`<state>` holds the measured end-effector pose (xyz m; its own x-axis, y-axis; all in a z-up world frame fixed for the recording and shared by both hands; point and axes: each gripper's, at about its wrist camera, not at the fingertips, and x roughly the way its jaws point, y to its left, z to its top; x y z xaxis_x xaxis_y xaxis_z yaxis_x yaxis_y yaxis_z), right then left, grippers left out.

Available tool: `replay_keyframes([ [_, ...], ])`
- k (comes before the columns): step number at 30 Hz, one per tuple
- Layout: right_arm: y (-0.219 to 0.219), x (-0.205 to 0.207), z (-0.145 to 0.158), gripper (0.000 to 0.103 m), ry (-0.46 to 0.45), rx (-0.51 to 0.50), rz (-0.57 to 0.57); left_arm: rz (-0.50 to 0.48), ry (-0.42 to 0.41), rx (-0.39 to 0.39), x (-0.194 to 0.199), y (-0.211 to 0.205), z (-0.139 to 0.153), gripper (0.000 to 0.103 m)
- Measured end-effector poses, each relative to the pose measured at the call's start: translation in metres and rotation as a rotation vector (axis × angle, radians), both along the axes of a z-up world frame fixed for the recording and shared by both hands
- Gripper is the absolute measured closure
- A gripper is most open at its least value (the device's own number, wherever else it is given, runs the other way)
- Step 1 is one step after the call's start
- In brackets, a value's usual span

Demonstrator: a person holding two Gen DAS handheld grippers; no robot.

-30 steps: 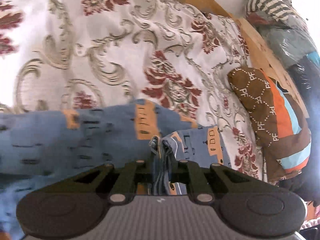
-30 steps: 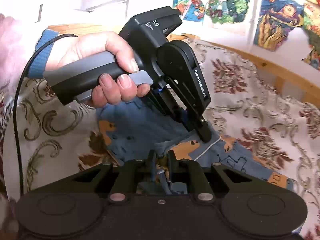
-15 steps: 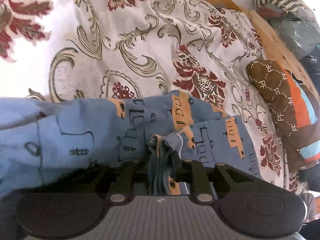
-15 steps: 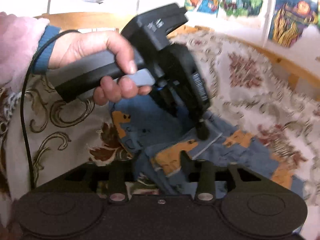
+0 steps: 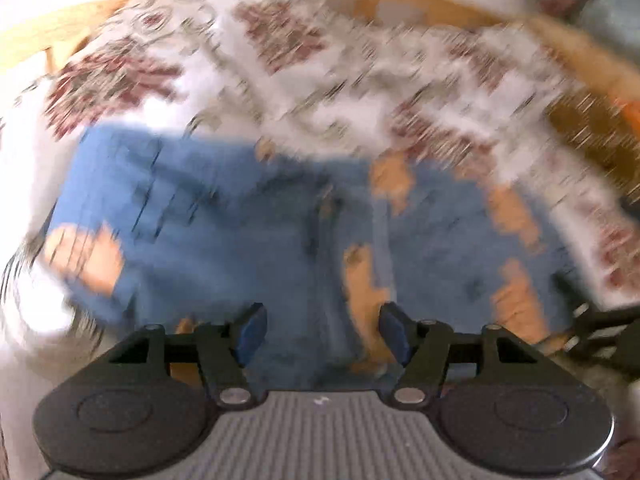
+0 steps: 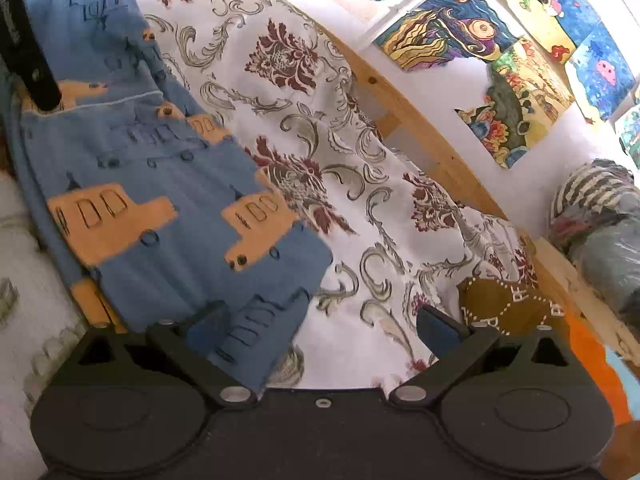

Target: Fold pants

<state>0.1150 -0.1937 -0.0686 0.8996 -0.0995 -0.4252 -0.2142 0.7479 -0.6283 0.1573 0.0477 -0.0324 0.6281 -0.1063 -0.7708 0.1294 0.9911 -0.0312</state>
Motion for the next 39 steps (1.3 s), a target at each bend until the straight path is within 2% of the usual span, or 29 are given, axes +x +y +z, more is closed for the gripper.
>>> replay_keyframes([
  [2,-0.003,0.000,0.003,0.001,0.006,-0.001,0.000,0.001,-0.039,-0.022,-0.006,0.006,-0.003,0.031],
  [5,0.001,-0.008,0.017,0.001,-0.041,-0.006,0.009,0.026,-0.030,-0.038,-0.009,0.015,0.006,0.028],
  [7,0.005,-0.010,0.031,0.001,-0.067,0.054,0.025,0.053,-0.053,-0.042,-0.016,0.020,0.016,0.019],
  [10,0.029,-0.009,0.043,0.001,-0.070,0.121,0.088,0.080,-0.210,-0.065,-0.046,0.039,0.034,0.012],
  [13,0.074,-0.006,0.040,0.001,-0.069,0.116,0.206,0.151,-0.318,-0.062,-0.059,0.062,0.043,0.009],
  [15,0.100,-0.006,0.038,0.001,-0.072,0.117,0.264,0.185,-0.307,-0.112,-0.052,0.082,0.042,0.009],
  [18,0.133,-0.004,0.031,0.001,-0.067,0.111,0.312,0.176,-0.321,-0.211,-0.041,0.109,0.041,0.009],
  [21,0.156,0.002,0.015,0.001,-0.033,0.070,0.317,0.150,-0.326,-0.237,-0.023,0.123,0.042,0.009],
  [23,0.160,0.001,0.009,0.001,-0.057,0.076,0.300,0.145,-0.300,-0.243,-0.011,0.129,0.040,0.009],
  [26,0.159,0.003,0.010,0.001,-0.053,0.099,0.287,0.163,-0.272,-0.259,-0.003,0.134,0.034,0.017],
  [29,0.156,0.004,0.010,0.001,-0.054,0.107,0.285,0.180,-0.260,-0.247,-0.004,0.131,0.033,0.031],
  [31,0.156,0.004,0.009,0.001,-0.058,0.103,0.281,0.210,-0.244,-0.247,-0.005,0.130,0.034,0.045],
  [33,0.156,0.003,0.008,0.001,-0.062,0.104,0.281,0.242,-0.234,-0.239,-0.005,0.130,0.035,0.055],
  [34,0.155,0.002,0.008,0.001,-0.064,0.106,0.281,0.258,-0.229,-0.244,-0.005,0.131,0.036,0.064],
  [37,0.151,0.001,0.011,0.001,-0.063,0.125,0.288,0.298,-0.218,-0.279,-0.005,0.134,0.038,0.080],
  [39,0.143,0.000,0.017,0.001,-0.069,0.166,0.281,0.302,-0.239,-0.283,-0.009,0.130,0.043,0.082],
])
